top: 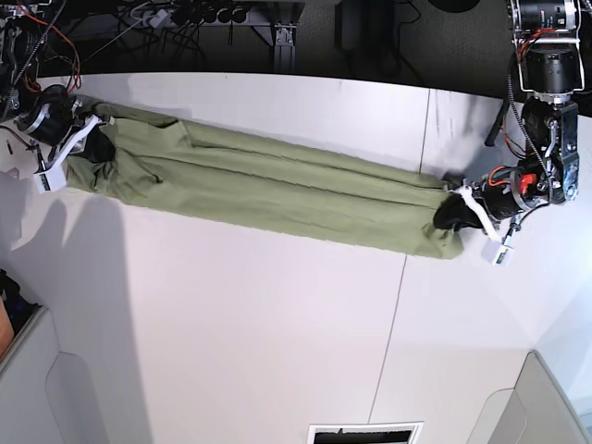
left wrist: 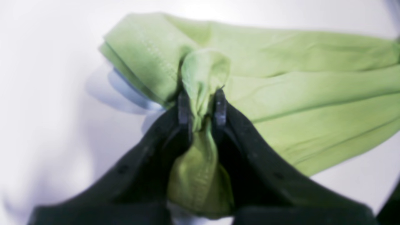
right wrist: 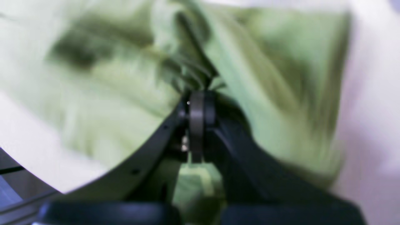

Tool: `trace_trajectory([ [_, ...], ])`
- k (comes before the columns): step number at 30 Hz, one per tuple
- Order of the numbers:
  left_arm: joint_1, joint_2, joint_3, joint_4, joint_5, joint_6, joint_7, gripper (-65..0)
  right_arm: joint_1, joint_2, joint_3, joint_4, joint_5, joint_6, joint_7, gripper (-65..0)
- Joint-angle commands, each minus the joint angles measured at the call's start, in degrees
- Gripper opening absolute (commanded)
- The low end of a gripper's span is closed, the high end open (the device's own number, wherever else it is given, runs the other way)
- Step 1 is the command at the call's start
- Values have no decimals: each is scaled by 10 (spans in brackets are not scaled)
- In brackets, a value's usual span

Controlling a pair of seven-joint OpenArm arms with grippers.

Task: Layout the t-shirt on the table in an organized manner, then fold the t-shirt properly
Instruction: 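Lift the strip end with the left gripper and fold it toward the right gripper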

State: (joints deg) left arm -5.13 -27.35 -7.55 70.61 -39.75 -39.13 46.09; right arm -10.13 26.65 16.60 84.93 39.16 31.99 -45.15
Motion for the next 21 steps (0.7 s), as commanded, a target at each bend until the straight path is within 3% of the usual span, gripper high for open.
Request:
trace_trajectory([
  [1,-6,-13,-4,9,14,8,10,-650,1,8,-1,4,-19,-3,-14,-650],
  [8,-4,-24,-4,48,13,10,37,-650,1,8,-1,4,-10,-3,-14,-650],
  [14,35,-18,-1,176,-10,10,54,-650,1,8,-1,4,-8,-3,-13,-650],
  [19,96,19,24,302,-3,13,54,-650,1,7,-1,4,-9,-3,-13,-650],
  [21,103,43,42,340,13,33,54,-650,1,7,-1,4,-9,-3,-13,-650],
])
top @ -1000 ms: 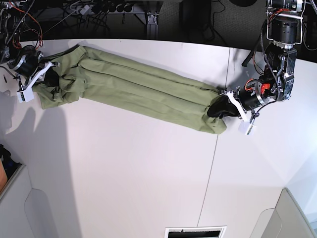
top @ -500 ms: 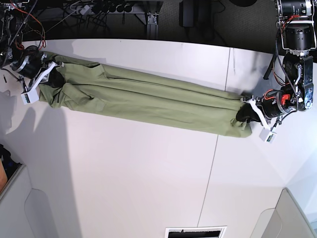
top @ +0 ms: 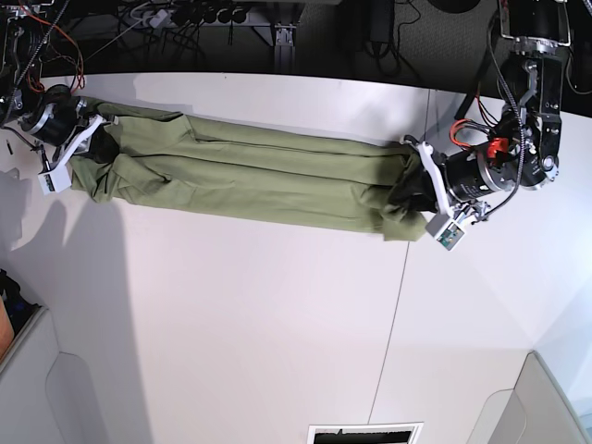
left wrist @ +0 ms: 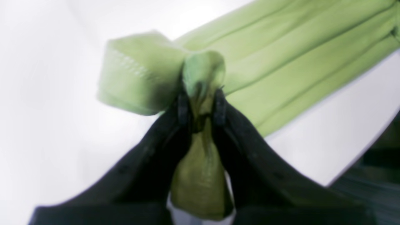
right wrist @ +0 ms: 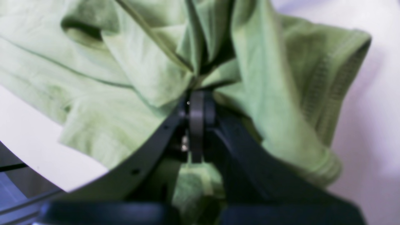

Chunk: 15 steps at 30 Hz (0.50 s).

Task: Layout the t-shirt on the table in an organized manner, then fold the t-shirt properly
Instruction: 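Lift the strip end with the left gripper and fold it toward the right gripper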

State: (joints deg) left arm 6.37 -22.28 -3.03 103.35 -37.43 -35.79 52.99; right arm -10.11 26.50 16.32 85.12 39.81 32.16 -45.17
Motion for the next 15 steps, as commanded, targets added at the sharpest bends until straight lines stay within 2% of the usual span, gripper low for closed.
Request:
trace_trajectory([
  [1,-11,5,9,27,-1,8,-17,-650,1,9,2,2,-17,-4,-13,-650],
  [5,-16,54,75,51,25,9,-26,-650,0,-1,2,2,-31,-4,-14,-650],
  [8,-25,92,123,43,69,10,-26,-650,-1,-7,2,2,-34,-5,-14,-650],
  [13,-48,146,175,-20,151,21,-68,-650,-1,-10,2,2,-34,-4,-14,-650],
  [15,-62,158,184,-62,159,22,-77,-650,-1,-10,2,2,-34,-4,-14,-650],
])
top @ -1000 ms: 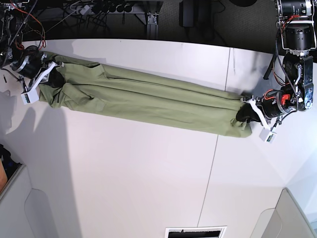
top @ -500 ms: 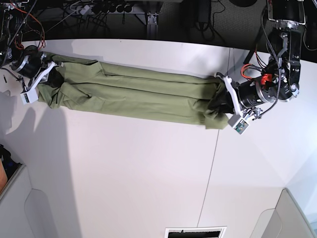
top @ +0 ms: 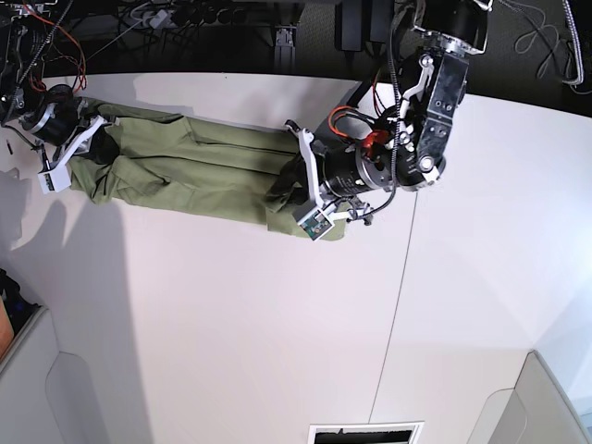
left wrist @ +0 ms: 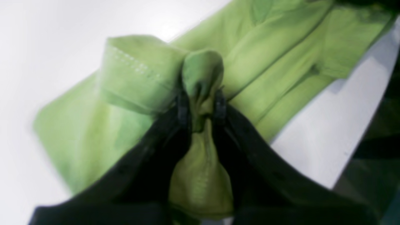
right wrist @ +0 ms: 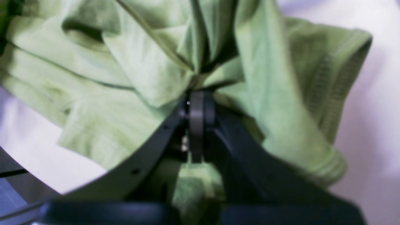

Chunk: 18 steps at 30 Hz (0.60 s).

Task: Layout the t-shirt on the table in an organized manner, then fold the t-shirt properly
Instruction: 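Lift the strip end with the left gripper and fold it toward the right gripper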

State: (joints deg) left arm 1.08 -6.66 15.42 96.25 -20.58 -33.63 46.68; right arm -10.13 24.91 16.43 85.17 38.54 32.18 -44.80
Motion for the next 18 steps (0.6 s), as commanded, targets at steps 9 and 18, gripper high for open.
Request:
trace_trajectory([
  [9,-32,33,5,-50,-41,0,-15,-528,-1,6,1,2,-21,-5,-17,-650],
  [18,-32,53,5,-49,-122,-1,-15,-320,0,6,1,2,-21,-5,-17,-650],
])
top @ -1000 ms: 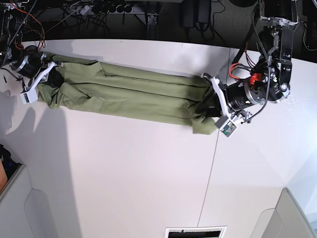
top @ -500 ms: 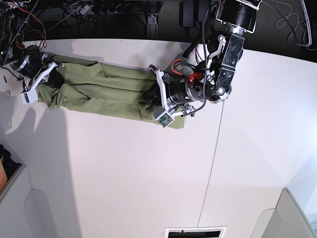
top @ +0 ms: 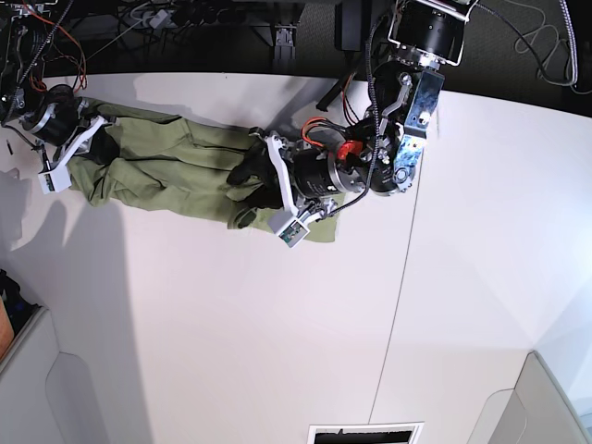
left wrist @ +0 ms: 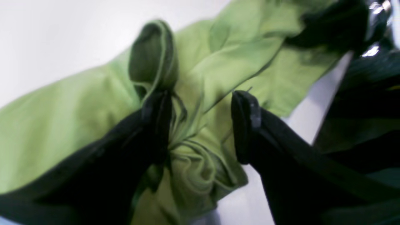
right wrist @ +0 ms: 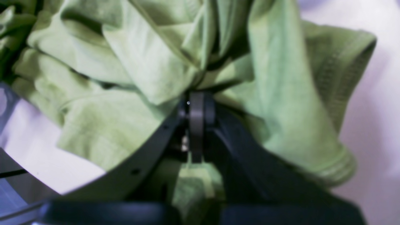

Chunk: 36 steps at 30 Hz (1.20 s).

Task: Layout the t-shirt on the table in an organized manner, then fold the t-shirt properly
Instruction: 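Lift the strip end with the left gripper and fold it toward the right gripper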

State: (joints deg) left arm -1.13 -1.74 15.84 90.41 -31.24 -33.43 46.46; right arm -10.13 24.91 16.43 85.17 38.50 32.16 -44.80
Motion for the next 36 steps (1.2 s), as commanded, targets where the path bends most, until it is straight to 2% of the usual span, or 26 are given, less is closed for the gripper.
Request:
trace_trajectory([
  [1,-10,7,1,9,-26,-3,-12,-320,0,6,1,2,-21,-4,-17,-650],
  [6,-9,11,1,9,-85,-19,-10,-321,0,6,1,2,-21,-4,-17,-650],
  [8,-9,11,0,9,-121,-23,6,-321,0,6,1,2,-21,-5,-17,-650],
  [9,-9,11,-2,9,-146,-39,14,-323,0,6,1,2,-20,-4,-17,-650],
  [10,-9,11,-6,10,-172,-63,20,-338,0,7,1,3,-21,-4,-17,-650],
  [13,-10,10,-42,15,-250,-66,54,-411,1,6,2,21,-20,-4,-17,-650],
  [15,-9,8,-78,20,-295,-66,76,-417,1,6,3,39,-13,-4,-17,-650],
  [16,-9,5,-93,20,-298,-66,78,-417,0,6,3,48,-7,-4,-17,-650],
  [17,-9,1,-106,20,-287,-66,75,-439,0,6,3,56,-5,-4,-18,-650],
  [22,-7,-20,-127,13,-164,-66,18,-641,1,6,3,68,-6,-4,-19,-650],
  [25,-2,-21,-104,9,-96,-66,1,-650,1,6,3,68,-11,-4,-19,-650],
  [29,14,-19,-52,3,-6,-66,-66,-650,1,6,3,68,-13,-4,-20,-650],
  [33,23,-6,3,0,54,-66,-90,-650,1,6,3,68,-12,-4,-19,-650],
  [36,17,12,26,-14,98,-42,-100,-650,1,6,3,68,-13,-4,-19,-650],
])
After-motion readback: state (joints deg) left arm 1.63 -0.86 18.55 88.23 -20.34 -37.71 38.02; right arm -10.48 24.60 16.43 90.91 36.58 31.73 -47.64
